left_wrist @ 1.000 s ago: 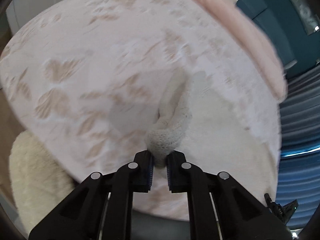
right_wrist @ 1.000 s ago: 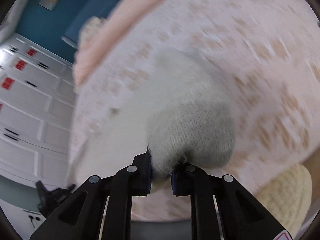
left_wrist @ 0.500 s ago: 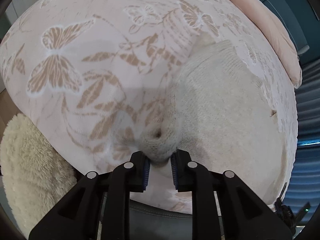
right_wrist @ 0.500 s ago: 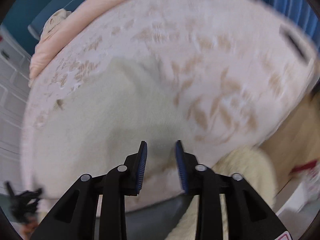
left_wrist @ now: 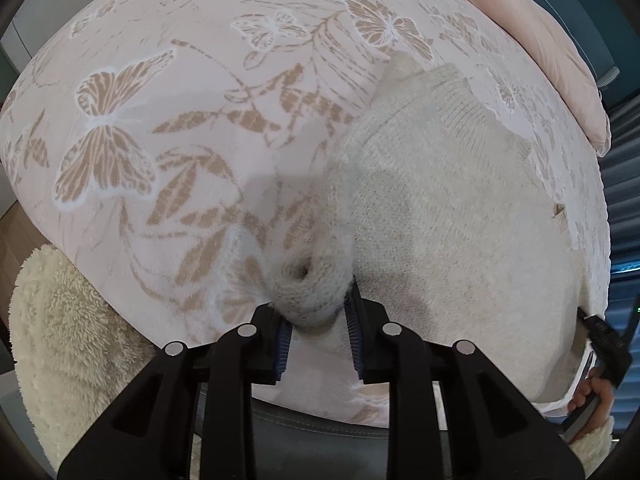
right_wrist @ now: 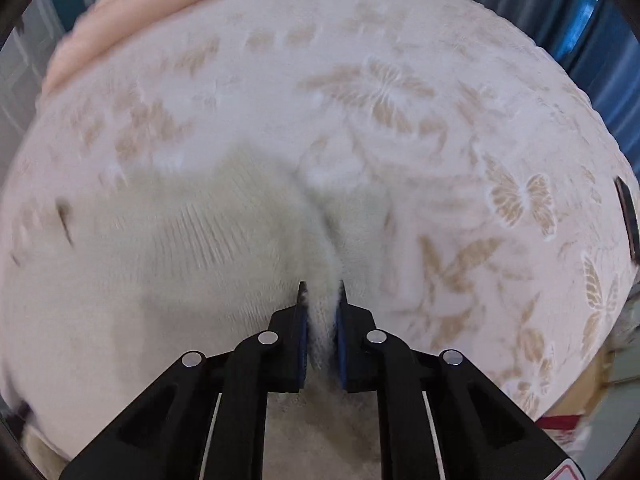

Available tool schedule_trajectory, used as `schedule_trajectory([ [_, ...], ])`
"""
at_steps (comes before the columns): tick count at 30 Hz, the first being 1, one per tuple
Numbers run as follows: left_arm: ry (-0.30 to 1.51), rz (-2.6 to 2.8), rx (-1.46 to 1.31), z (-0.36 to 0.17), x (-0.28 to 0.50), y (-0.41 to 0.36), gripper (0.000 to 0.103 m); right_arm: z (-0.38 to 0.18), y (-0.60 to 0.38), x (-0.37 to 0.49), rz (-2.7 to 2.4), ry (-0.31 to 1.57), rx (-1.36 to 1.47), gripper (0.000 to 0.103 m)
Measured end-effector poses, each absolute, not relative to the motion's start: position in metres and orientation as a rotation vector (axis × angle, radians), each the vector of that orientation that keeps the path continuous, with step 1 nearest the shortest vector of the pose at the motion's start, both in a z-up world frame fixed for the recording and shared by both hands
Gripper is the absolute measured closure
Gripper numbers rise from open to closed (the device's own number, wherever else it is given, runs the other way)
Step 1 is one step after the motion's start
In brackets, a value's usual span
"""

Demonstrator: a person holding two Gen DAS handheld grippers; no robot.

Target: Fold small clothes

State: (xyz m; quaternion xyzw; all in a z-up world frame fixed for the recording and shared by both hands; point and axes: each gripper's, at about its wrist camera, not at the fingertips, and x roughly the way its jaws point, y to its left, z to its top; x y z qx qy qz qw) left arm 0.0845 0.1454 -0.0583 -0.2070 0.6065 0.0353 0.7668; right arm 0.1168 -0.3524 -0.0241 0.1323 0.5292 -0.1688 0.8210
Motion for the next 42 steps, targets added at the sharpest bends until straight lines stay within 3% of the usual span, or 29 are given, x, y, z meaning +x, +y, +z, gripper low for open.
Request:
schedule_trajectory([
  [2,1.320,0.080,-0.447,-0.060,0.084,0.146,0.078,-0.021,-0.368,0.113,-0.390,1.080,0.315,0.096],
  [5,1.331,0.085,-0.437,-0.064,0.087,0.143,0.077,-0.056,-0.377,0.121,-0.398,1.224,0.312,0.093],
  [9,1.333,0.086,-0.437,-0.063,0.088,0.143,0.076,-0.001,-0.344,0.110,-0.410,1.086,0.250,0.084],
  [13,1.333,0.086,-0.457,-0.067,0.088,0.145,0.073,0.033,-0.276,0.101,-0.187,1.019,0.298,0.085],
  [14,1.332,0.086,-0.456,-0.067,0.088,0.145,0.073,0.030,-0.249,0.104,-0.083,1.057,0.300,0.090],
  [17,1.330,0.086,-0.458,-0.066,0.088,0.144,0.072,0.014,-0.182,0.115,0.093,1.128,0.261,0.091],
  [22,1.330,0.075,-0.464,-0.066,0.087,0.146,0.072,-0.064,-0.116,0.149,0.123,1.335,0.112,0.090],
  [24,1.331,0.069,-0.462,-0.066,0.088,0.146,0.071,-0.056,-0.108,0.152,0.102,1.315,0.066,0.087],
  [28,1.331,0.056,-0.477,-0.067,0.088,0.148,0.070,-0.018,-0.113,0.147,0.118,1.252,0.125,0.091],
  [33,1.333,0.054,-0.490,-0.068,0.089,0.148,0.067,-0.058,-0.122,0.139,0.054,1.328,0.110,0.093],
  [38,1.332,0.059,-0.529,-0.073,0.093,0.150,0.057,-0.057,-0.114,0.144,0.039,1.308,0.042,0.092],
  [40,1.315,0.055,-0.538,-0.073,0.095,0.149,0.060,-0.057,-0.108,0.144,0.043,1.298,0.010,0.092],
  [41,1.304,0.028,-0.539,-0.071,0.096,0.147,0.079,-0.056,-0.106,0.143,0.048,1.290,0.009,0.092],
  [42,1.302,0.006,-0.545,-0.068,0.097,0.145,0.086,-0.055,-0.107,0.142,0.050,1.281,0.022,0.091],
])
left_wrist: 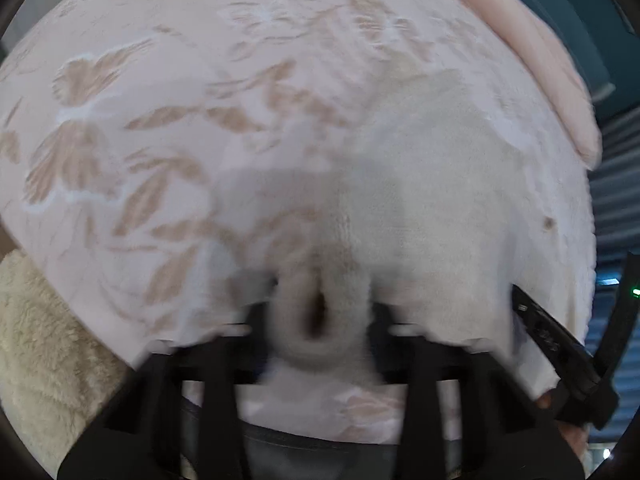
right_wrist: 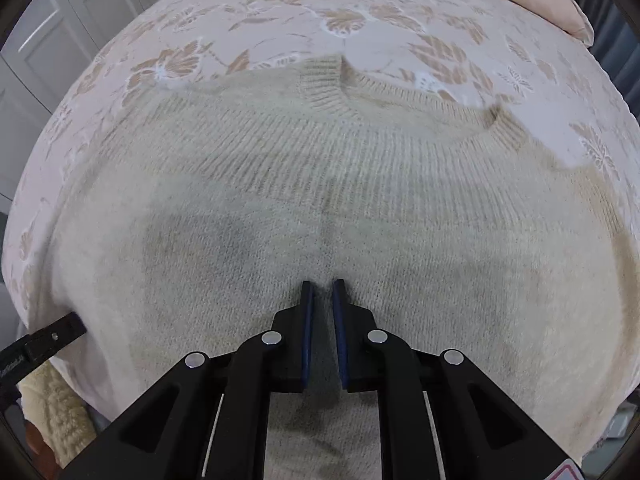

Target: Fold small clothes

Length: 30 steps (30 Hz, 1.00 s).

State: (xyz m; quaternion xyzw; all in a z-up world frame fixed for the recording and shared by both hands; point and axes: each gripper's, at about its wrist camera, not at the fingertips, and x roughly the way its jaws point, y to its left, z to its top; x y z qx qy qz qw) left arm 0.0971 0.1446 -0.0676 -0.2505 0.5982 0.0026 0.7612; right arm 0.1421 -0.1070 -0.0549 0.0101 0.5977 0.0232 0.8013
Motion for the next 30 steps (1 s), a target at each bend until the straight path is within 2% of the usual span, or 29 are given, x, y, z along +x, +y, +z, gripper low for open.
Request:
schedule_trajectory([
  [1,1.283,0.004,-0.540,-0.058,0.095,0.142,0.089,-0.050,-0.112,0.139,0.057,1.270,0.054,0.091],
  [3,1.222,-0.031,-0.508,-0.032,0.092,0.134,0.091,-0.037,-0.125,0.126,0.064,1.240,0.138,0.078],
  [4,1.197,-0.042,-0.483,-0.020,0.091,0.129,0.091,-0.029,-0.136,0.117,0.059,1.212,0.195,0.065],
  [5,1.142,-0.081,-0.438,0.007,0.088,0.115,0.091,-0.019,-0.149,0.106,0.050,1.181,0.235,0.063],
  [10,0.999,-0.309,-0.277,0.093,0.080,0.024,0.091,0.015,-0.223,0.053,0.009,1.074,0.401,0.063],
  [13,0.966,-0.436,-0.169,0.112,0.073,-0.043,0.091,0.031,-0.273,0.020,-0.059,1.009,0.468,0.061],
  [15,0.991,-0.510,-0.095,0.104,0.066,-0.095,0.089,0.037,-0.305,-0.003,-0.116,0.976,0.496,0.057],
  [16,1.034,-0.538,-0.047,0.088,0.063,-0.123,0.087,0.037,-0.315,-0.010,-0.133,0.970,0.504,0.055],
  [18,1.120,-0.566,0.013,0.053,0.053,-0.155,0.071,0.031,-0.336,-0.023,-0.158,0.970,0.528,0.054],
  [22,1.242,-0.579,0.020,0.008,0.029,-0.160,0.060,0.020,-0.358,-0.044,-0.156,0.992,0.597,0.051],
  [24,1.251,-0.569,0.019,0.003,0.017,-0.145,0.036,0.021,-0.356,-0.050,-0.130,0.989,0.603,0.043],
  [27,1.214,-0.465,0.036,-0.002,0.008,-0.108,0.026,0.020,-0.338,-0.041,-0.038,1.000,0.628,0.036],
  [30,1.241,-0.325,-0.012,-0.016,0.020,-0.066,0.026,0.015,-0.316,-0.017,0.051,1.013,0.642,0.027],
])
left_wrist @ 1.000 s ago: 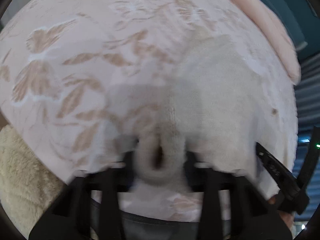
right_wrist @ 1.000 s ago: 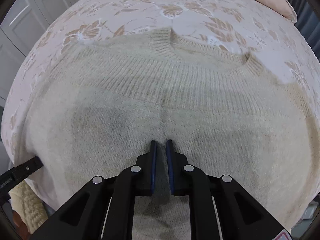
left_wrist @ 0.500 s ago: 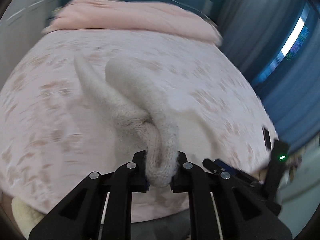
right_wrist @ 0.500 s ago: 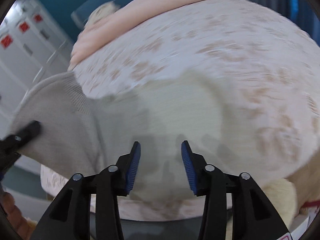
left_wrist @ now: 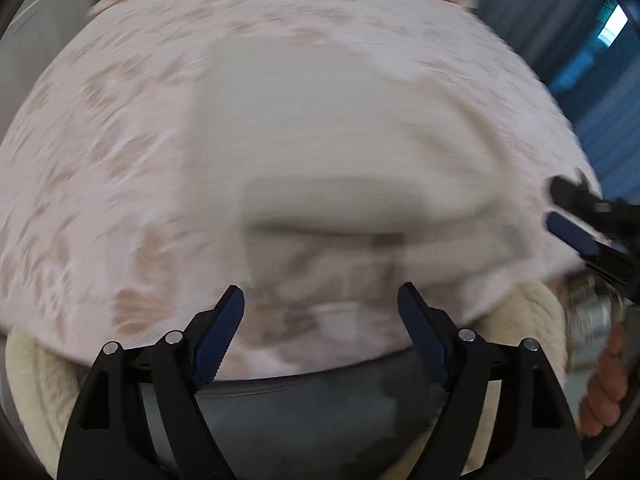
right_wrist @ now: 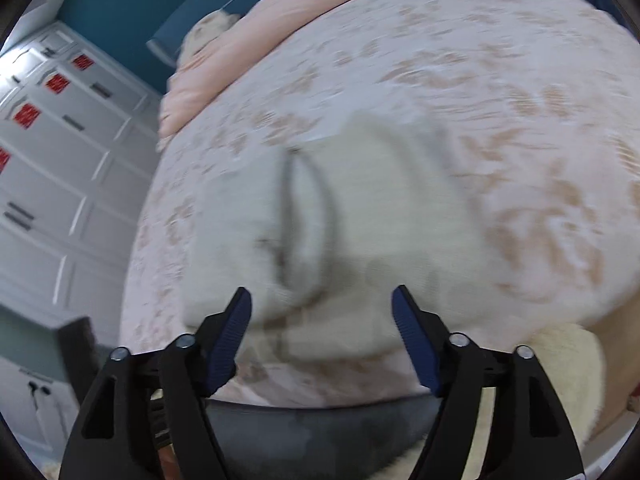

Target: Fold small clothes

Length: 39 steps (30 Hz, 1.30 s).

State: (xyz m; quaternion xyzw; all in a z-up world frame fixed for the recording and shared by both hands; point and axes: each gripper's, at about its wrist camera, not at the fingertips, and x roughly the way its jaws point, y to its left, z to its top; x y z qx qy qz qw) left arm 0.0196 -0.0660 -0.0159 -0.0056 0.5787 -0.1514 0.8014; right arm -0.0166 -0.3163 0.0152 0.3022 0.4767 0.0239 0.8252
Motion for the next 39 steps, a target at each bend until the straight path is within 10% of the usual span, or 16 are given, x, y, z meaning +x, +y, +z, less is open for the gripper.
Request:
schedule_trajectory([
  [7,1.271,-0.258,0.030,-0.046,0.044,-0.060,0.027,-0.028,-0.267,0.056,0.071,1.201,0.576,0.028],
  [10,1.293,-0.290,-0.024,-0.049,0.045,-0.053,0.059,-0.023,-0.257,0.067,0.103,1.185,0.598,0.083],
  [12,1.299,-0.295,-0.087,-0.048,0.045,-0.048,0.083,0.010,-0.258,0.063,0.169,1.068,0.656,0.087],
  [15,1.262,-0.326,-0.127,-0.030,0.039,-0.044,0.090,0.075,-0.268,0.036,0.255,0.893,0.668,0.089],
  [19,1.222,-0.422,-0.075,-0.013,0.029,-0.066,0.090,0.089,-0.298,-0.009,0.099,0.838,0.517,0.089],
  [24,1.324,-0.427,-0.014,-0.045,0.023,-0.093,0.092,-0.049,-0.356,-0.026,-0.135,1.143,0.582,0.088],
  [31,1.313,-0.398,-0.004,-0.031,0.014,-0.088,0.088,-0.027,-0.349,-0.022,-0.084,1.084,0.602,0.076],
  [36,1.224,-0.377,0.012,-0.005,0.003,-0.081,0.045,-0.024,-0.372,-0.011,-0.070,1.050,0.743,0.054],
  [39,1.164,-0.361,0.033,0.009,0.004,-0.080,0.036,-0.026,-0.374,0.010,-0.060,1.063,0.741,0.046],
])
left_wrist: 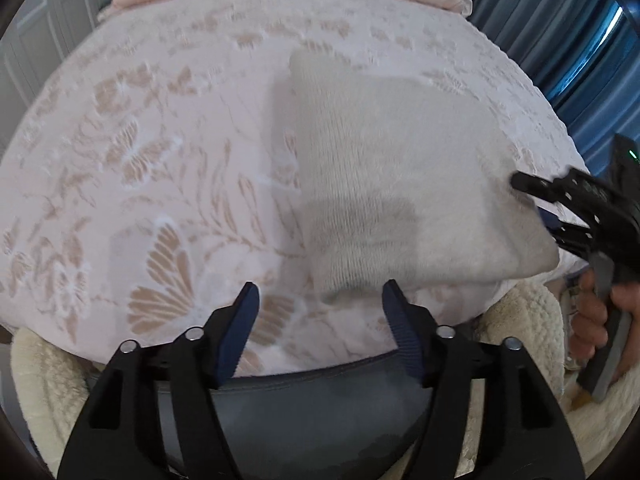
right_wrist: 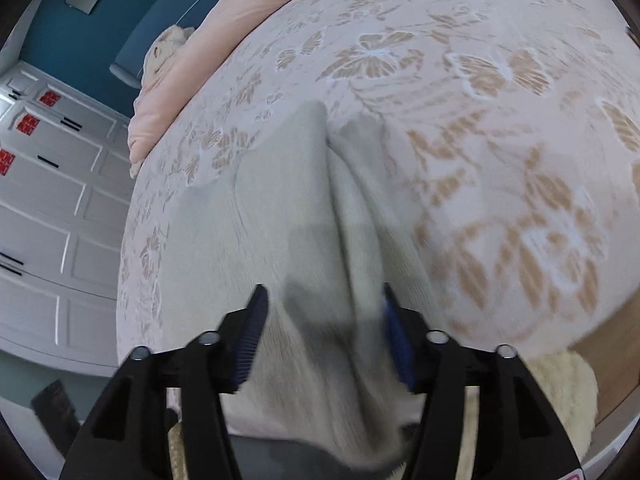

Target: Fold small clothes

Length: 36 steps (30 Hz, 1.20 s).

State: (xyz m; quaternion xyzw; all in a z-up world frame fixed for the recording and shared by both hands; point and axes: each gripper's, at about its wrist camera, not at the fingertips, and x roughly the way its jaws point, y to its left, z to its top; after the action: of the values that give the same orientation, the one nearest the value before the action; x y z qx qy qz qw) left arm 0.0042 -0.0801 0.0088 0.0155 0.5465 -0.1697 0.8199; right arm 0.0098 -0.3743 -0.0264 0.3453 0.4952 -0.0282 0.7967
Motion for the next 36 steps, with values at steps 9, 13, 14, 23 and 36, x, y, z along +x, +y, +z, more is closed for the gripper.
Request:
schedule_trajectory([
  [9,1.117,-0.317,0.044,0.023,0.005,-0.075,0.031,0.048,-0.360,0.028,0.031,0.866,0.601,0.081],
  [13,1.132,-0.320,0.054,0.019,0.006,-0.080,0.031,-0.043,-0.374,0.045,-0.108,1.218,0.498,0.075],
  [14,1.134,-0.319,0.063,0.019,0.005,-0.081,0.031,-0.036,-0.377,0.036,-0.103,1.166,0.527,0.074],
  [23,1.169,-0.269,0.046,0.007,0.013,-0.071,0.030,0.088,-0.308,0.023,0.036,0.906,0.375,0.073],
  [36,1.197,-0.222,0.059,-0.001,0.016,-0.060,0.030,0.032,-0.233,0.035,0.151,1.100,0.246,0.075],
])
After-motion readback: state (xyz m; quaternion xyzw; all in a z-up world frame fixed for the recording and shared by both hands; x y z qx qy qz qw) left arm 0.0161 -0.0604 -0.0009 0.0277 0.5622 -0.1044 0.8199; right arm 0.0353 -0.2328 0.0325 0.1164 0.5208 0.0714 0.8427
